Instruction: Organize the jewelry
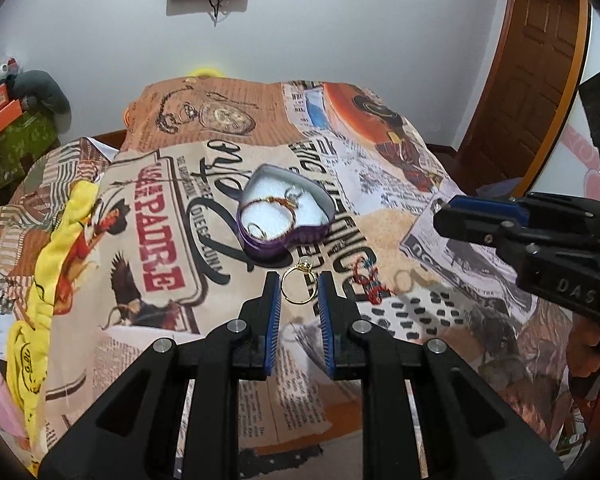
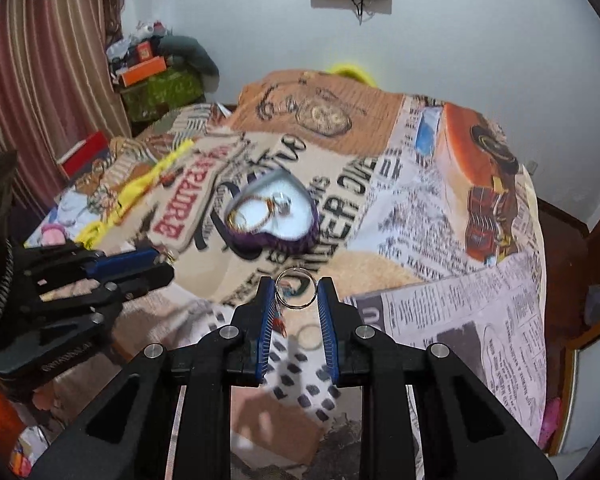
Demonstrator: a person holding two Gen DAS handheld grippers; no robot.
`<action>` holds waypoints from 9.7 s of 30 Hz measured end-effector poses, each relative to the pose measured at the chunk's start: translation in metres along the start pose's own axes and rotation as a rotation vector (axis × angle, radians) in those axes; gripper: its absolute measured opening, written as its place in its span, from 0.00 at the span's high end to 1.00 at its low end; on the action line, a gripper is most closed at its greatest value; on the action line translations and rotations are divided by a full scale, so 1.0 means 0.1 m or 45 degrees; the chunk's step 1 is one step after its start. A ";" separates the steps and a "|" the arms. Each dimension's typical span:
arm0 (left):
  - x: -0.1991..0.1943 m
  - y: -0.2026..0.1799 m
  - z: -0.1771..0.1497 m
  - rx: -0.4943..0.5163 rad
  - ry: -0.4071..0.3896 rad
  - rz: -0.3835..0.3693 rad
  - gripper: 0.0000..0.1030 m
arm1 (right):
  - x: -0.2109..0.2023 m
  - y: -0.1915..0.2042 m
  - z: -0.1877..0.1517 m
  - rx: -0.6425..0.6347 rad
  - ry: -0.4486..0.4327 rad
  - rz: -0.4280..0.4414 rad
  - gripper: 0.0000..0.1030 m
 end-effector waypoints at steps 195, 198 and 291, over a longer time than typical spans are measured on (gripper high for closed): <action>0.10 0.31 0.62 -0.057 -0.154 0.022 0.92 | 0.13 -0.07 0.57 0.069 -0.127 0.092 0.93; 0.17 0.30 0.66 -0.056 -0.151 0.015 0.92 | 0.19 -0.05 0.62 0.068 -0.127 0.098 0.93; -2.97 -0.60 -0.06 -0.003 -0.940 0.122 0.12 | -2.49 0.87 -0.03 0.046 -0.973 -0.207 0.33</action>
Point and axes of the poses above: each gripper's, at about its wrist camera, not at the fingertips, and x roughly the way its jaws point, y to its left, z to its top, the point moved 2 cm from there along x, roughly the way its jaws point, and after that the axes turned 2 degrees about -x, right-handed, at the moved point
